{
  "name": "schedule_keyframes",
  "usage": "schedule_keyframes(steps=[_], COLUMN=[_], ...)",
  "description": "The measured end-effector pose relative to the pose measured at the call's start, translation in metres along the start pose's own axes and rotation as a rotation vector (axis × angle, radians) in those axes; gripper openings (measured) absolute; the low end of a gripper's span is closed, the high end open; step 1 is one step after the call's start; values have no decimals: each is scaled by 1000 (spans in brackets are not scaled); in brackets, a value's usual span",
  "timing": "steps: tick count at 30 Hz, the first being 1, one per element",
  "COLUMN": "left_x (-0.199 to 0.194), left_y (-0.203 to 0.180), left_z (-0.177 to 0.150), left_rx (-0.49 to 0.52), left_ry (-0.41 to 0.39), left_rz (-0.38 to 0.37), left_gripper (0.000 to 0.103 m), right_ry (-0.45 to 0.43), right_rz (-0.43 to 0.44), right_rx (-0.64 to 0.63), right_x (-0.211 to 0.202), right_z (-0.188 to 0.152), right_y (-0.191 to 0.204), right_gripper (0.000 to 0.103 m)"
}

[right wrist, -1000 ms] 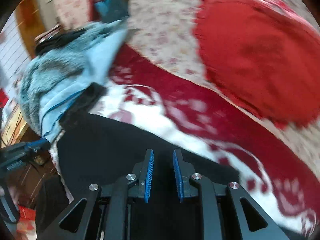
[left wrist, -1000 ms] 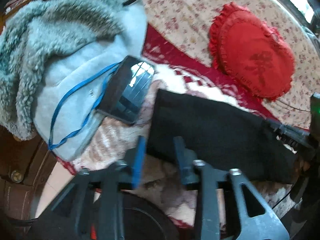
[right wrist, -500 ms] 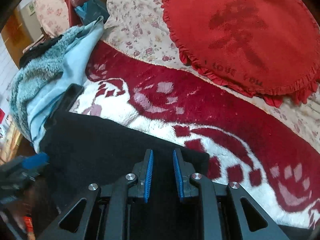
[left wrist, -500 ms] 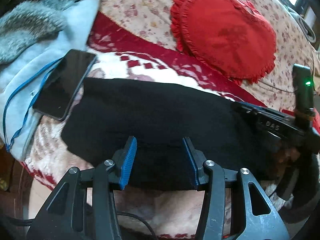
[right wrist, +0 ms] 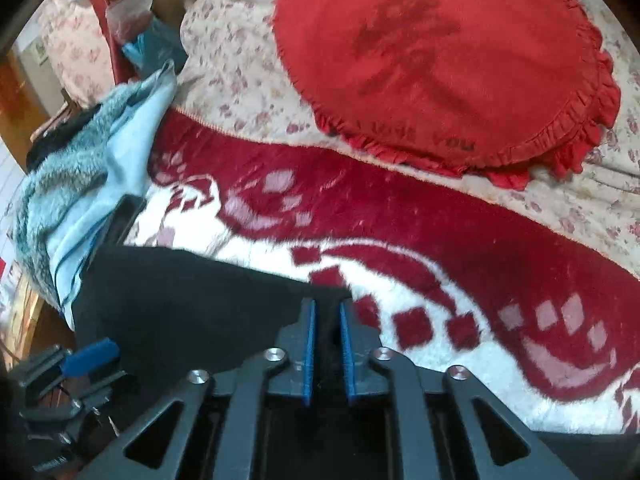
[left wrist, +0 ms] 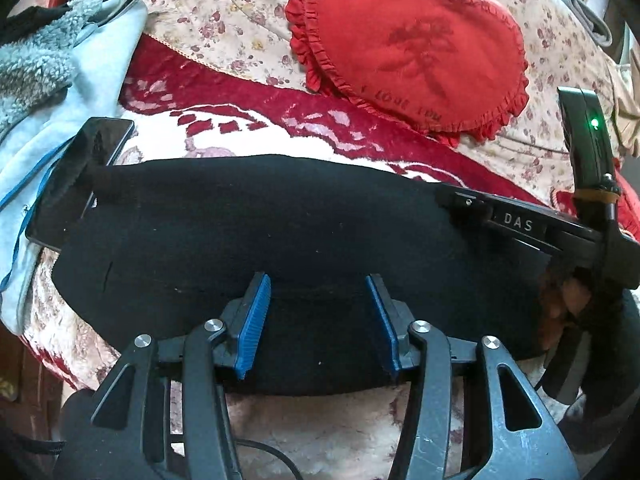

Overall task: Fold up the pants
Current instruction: 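Lay the pants flat and smooth them with both grippers open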

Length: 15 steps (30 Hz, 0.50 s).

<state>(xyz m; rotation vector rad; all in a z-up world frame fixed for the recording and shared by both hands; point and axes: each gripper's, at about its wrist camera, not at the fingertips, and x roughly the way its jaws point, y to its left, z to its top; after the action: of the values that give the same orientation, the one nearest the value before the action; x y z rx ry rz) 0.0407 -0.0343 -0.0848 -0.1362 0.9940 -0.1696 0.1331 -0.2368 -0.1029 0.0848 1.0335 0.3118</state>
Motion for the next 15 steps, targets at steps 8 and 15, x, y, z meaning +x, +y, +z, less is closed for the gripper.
schedule_keyframes(steps=[8,15], left_x=[4,-3], left_y=[-8,-18], left_z=[1,-4], left_rx=[14,10], left_ry=[-1,15], left_rz=[18,-20], left_gripper=[54,54], right_ry=[-12,-45], right_rz=[-33,-27], right_rx=[-3,-62], right_x=[1,-56], right_z=[6,-27], right_y=[-1,15], right_gripper=[10,13])
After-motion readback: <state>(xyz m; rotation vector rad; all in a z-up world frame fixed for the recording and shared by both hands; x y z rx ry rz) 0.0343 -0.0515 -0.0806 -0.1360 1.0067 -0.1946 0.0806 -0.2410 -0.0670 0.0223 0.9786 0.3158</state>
